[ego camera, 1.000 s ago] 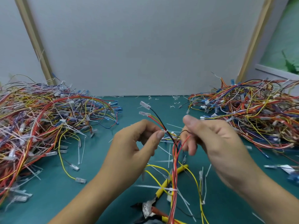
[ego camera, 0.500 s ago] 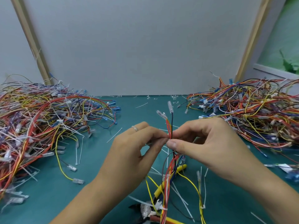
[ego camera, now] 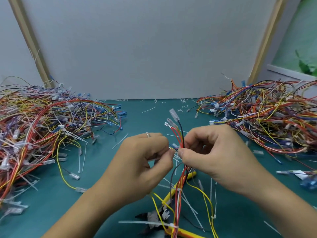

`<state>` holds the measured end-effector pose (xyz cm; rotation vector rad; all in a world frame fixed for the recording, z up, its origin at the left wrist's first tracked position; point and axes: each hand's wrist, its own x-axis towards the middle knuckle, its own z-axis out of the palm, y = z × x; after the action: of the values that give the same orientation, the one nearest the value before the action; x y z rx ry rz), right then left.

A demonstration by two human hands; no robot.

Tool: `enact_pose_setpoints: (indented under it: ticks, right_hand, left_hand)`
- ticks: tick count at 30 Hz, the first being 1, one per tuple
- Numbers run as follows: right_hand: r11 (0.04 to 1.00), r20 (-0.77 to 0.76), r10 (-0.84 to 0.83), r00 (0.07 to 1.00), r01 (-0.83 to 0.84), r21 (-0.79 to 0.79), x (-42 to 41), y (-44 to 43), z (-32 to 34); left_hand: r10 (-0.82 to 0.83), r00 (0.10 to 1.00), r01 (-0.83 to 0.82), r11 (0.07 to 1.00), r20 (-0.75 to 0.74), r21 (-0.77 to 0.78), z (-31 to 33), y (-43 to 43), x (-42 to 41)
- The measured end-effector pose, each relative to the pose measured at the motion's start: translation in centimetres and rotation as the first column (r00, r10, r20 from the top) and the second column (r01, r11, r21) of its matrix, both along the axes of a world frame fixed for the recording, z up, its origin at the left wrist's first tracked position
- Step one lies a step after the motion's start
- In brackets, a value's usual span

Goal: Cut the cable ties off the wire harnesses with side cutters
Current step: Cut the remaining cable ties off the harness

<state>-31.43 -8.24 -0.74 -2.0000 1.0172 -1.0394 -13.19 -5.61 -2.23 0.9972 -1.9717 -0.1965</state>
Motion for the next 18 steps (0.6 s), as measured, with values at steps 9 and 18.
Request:
enact_pose_setpoints:
  ticks: [9,18]
  right_hand:
    - [0.993,0.155,0.008,0.988,-0.026,0.115,0.0,-1.1,-0.5]
    - [0.946,0.367,-0.245,0.897,0.138,0.294,-0.8,-2.3,-0.1]
  left_hand:
    - [-0.039,0.968,0.149,0.884,-0.247,0.443,-0.1,-0.6,0.8]
    - [0.07,0.841,0.264,0.812,-0.536,0.521,-1.3,-1.3,0.1]
